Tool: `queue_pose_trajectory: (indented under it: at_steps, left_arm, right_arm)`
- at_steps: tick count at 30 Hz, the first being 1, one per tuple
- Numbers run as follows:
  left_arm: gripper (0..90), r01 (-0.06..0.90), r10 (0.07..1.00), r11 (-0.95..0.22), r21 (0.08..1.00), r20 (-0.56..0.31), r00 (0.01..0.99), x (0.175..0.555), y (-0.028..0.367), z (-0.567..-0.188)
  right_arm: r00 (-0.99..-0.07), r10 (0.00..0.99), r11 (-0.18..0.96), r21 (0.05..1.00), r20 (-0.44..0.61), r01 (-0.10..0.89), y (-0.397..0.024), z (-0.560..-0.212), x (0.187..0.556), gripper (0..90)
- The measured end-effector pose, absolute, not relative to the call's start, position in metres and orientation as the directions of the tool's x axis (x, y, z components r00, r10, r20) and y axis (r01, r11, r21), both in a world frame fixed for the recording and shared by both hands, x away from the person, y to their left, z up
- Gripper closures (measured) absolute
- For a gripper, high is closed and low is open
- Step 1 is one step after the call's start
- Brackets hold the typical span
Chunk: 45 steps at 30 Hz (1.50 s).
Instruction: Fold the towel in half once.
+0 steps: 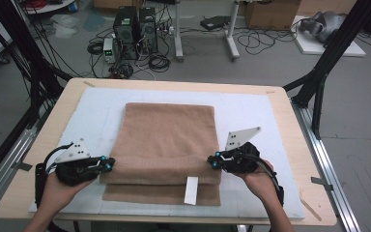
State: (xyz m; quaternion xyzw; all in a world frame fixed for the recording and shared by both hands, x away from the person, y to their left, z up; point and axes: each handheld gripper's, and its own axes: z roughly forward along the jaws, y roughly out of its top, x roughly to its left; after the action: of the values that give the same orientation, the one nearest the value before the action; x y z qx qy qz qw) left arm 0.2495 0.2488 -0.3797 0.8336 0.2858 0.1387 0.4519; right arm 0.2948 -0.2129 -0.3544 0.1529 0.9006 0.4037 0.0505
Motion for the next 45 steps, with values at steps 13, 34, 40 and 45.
queue_pose_trajectory:
  at_steps: [13, 34, 40, 45]
  left_arm:
    - [57.1, 0.43, 0.649, -0.44, 0.789, -0.051, 0.759, 0.268, 0.244, -0.422]
    - [36.1, 0.41, 0.681, -0.396, 0.822, -0.036, 0.731, 0.284, 0.233, -0.417]
    - [30.6, 0.417, 0.678, -0.389, 0.822, -0.051, 0.734, 0.291, 0.229, -0.411]
    - [26.1, 0.416, 0.683, -0.395, 0.819, -0.041, 0.73, 0.295, 0.227, -0.407]
  right_arm:
    - [-0.922, 0.369, 0.623, 0.706, 0.117, 0.338, -0.212, -0.402, 0.314, 58.6]
    - [-0.865, 0.485, 0.512, 0.761, 0.128, 0.399, -0.209, -0.409, 0.335, 21.6]
    - [-0.86, 0.499, 0.507, 0.77, 0.104, 0.388, -0.212, -0.402, 0.338, 21.2]
    - [-0.856, 0.509, 0.502, 0.776, 0.092, 0.381, -0.213, -0.395, 0.342, 20.2]
